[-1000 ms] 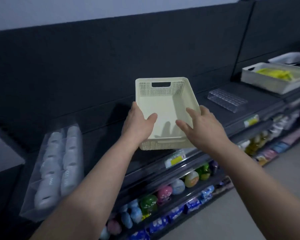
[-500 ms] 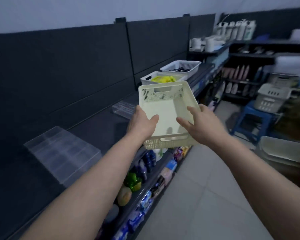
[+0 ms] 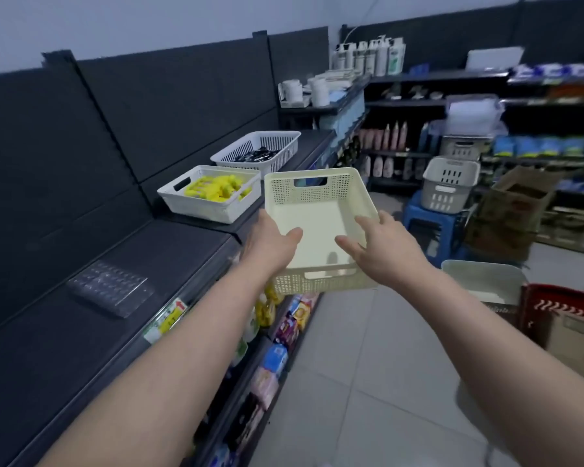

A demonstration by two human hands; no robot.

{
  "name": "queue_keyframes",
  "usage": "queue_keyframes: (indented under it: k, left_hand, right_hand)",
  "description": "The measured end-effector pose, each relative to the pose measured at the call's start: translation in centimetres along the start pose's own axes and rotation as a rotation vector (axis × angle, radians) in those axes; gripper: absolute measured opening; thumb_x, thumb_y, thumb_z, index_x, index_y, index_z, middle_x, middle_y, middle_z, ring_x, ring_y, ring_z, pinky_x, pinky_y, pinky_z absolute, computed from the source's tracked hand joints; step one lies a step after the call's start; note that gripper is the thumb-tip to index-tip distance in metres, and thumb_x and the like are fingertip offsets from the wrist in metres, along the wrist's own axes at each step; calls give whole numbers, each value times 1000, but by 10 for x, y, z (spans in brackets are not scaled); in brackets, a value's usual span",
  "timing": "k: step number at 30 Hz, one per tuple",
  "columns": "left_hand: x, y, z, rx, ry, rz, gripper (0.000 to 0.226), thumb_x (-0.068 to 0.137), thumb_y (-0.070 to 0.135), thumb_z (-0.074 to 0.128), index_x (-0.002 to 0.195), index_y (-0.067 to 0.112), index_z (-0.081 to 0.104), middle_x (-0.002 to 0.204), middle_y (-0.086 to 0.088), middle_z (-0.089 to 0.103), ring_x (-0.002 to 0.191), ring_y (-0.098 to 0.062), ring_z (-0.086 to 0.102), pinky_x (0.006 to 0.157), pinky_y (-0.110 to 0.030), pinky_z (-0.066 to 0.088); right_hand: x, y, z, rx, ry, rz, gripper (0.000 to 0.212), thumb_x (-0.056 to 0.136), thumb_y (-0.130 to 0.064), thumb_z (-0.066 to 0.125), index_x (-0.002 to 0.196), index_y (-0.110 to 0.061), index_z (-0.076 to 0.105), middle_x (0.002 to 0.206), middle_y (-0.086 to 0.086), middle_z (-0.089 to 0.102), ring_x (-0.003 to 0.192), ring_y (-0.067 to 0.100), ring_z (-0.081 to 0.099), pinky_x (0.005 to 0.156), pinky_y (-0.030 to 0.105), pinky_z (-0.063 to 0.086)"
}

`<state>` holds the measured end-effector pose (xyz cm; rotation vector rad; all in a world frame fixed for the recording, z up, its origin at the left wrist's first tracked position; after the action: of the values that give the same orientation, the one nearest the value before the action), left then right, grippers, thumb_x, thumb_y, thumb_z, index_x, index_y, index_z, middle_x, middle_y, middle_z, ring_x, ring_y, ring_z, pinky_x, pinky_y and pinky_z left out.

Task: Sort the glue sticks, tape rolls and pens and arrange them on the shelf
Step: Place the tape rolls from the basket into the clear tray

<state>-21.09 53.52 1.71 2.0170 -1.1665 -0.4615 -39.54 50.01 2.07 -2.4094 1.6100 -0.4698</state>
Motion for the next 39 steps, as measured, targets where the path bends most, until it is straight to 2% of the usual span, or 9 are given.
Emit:
queue_keyframes:
  k: [2, 5, 10, 17, 21, 27, 33, 39]
  left_hand:
    - [32, 6, 18, -21, -15, 15, 61, 80, 40, 64, 131, 13, 44, 128, 0, 57, 116, -24, 55, 98, -43, 47]
    - [89, 7, 44, -15, -28, 2, 51, 84, 34, 65, 125, 12, 45, 126, -5, 59, 114, -28, 56, 96, -43, 47]
    - [193, 20, 91, -17, -119, 1, 47, 86, 32, 64, 124, 11, 45, 124, -3, 59, 111, -26, 57, 90, -34, 47]
    - [324, 73, 144, -71, -177, 53, 54, 81, 38, 65, 125, 12, 46, 125, -2, 60, 109, -25, 60, 93, -42, 50]
    - [397, 96, 169, -65, -128, 57, 53, 85, 34, 64, 127, 8, 42, 130, -7, 55, 117, -28, 54, 96, -42, 47]
    - [511, 125, 214, -9, -52, 31, 53, 85, 35, 63, 126, 10, 40, 129, -7, 57, 113, -29, 57, 93, -44, 49]
    - [634, 158, 230, 64, 16, -104, 60, 83, 38, 64, 128, 6, 39, 128, -11, 55, 110, -32, 57, 90, -45, 51]
    - [711, 149, 231, 60, 88, -250, 66, 84, 38, 62, 135, 6, 33, 133, -11, 51, 115, -32, 55, 95, -46, 48]
  right_hand:
    - [33, 15, 8, 16, -18, 11, 59, 93, -57, 42, 136, -17, 43, 134, 14, 44, 118, 34, 46, 95, 45, 44]
    - [90, 33, 20, 19, -33, 23, 59, 93, -56, 42, 139, -20, 41, 135, 13, 44, 119, 33, 46, 96, 44, 43]
    - [186, 62, 33, 47, -70, 96, 64, 91, -59, 43, 144, -23, 36, 139, 10, 42, 124, 30, 43, 100, 44, 42]
    - [315, 103, 23, 19, -32, 158, 72, 86, -65, 46, 143, -23, 36, 138, 10, 41, 122, 30, 44, 99, 44, 42]
    - [395, 122, 22, -30, 10, 140, 71, 86, -66, 46, 143, -23, 36, 139, 11, 40, 123, 31, 44, 98, 43, 42]
    - [531, 164, 38, 6, -9, 52, 69, 86, -64, 48, 139, -20, 42, 135, 13, 44, 120, 32, 47, 96, 43, 44]
    - [681, 184, 45, 38, -149, -65, 71, 88, -66, 43, 141, -19, 41, 138, 14, 42, 122, 32, 46, 98, 41, 43]
    - [794, 172, 70, 76, -255, -178, 72, 88, -66, 42, 144, -20, 38, 141, 12, 41, 126, 30, 44, 97, 39, 42]
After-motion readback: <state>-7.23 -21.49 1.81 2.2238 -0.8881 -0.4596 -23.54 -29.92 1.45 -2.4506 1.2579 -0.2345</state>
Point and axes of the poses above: each hand's wrist, its own x-axis towards the middle knuckle, its own z-axis out of the palm, y = z × x, the point moved 2 cm from there along x, towards the middle knuckle
